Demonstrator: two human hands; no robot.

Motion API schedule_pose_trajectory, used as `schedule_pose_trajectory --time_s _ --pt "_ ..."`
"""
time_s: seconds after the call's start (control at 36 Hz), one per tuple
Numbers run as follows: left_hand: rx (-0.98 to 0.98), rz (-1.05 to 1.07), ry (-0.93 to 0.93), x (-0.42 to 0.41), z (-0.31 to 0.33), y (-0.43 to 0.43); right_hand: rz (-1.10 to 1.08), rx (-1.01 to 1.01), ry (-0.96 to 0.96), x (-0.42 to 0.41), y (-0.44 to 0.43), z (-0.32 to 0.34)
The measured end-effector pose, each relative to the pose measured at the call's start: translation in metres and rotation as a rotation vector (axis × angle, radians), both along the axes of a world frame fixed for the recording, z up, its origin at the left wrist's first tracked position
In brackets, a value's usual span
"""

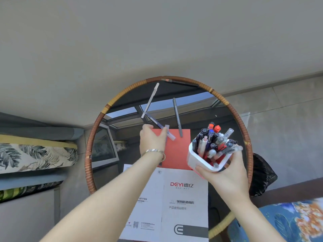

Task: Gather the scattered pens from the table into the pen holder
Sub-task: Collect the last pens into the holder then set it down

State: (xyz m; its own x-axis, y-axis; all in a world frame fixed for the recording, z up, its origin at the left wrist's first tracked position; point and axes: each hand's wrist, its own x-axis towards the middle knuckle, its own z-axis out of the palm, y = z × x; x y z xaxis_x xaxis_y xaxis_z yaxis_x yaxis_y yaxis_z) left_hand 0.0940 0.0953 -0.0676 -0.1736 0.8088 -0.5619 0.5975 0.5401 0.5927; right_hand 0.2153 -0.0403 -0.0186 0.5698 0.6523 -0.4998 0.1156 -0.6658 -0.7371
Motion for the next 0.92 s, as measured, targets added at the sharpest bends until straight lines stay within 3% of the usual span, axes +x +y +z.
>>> schedule_pose_trajectory --time_s 0.17,0.39,0.61,0.72,0.81,0.92 --pt "-0.166 -0.154 0.208 0.020 -0.036 0.018 -0.032 -0.019 0.001 0.009 -0.005 -0.004" --pt "-0.087 -0.313 0.245 0.019 -0.050 0.011 0.011 -0.047 -0.008 0.016 -0.010 -0.011" --pt "0.214 -0.102 -0.173 0.000 0.029 0.010 0.035 -0.035 -0.012 0.014 -0.010 -0.001" --pt "0.349 0.004 -0.512 -0.015 0.092 -0.003 0.064 -0.009 0.000 0.006 -0.006 0.008" --pt "0.433 -0.040 -0.703 -0.026 0.132 -0.021 0.074 0.004 0.014 -0.002 -0.004 0.013" --pt "0.533 -0.140 -0.777 -0.034 0.149 -0.047 0.089 0.008 0.005 -0.014 -0.002 0.019"
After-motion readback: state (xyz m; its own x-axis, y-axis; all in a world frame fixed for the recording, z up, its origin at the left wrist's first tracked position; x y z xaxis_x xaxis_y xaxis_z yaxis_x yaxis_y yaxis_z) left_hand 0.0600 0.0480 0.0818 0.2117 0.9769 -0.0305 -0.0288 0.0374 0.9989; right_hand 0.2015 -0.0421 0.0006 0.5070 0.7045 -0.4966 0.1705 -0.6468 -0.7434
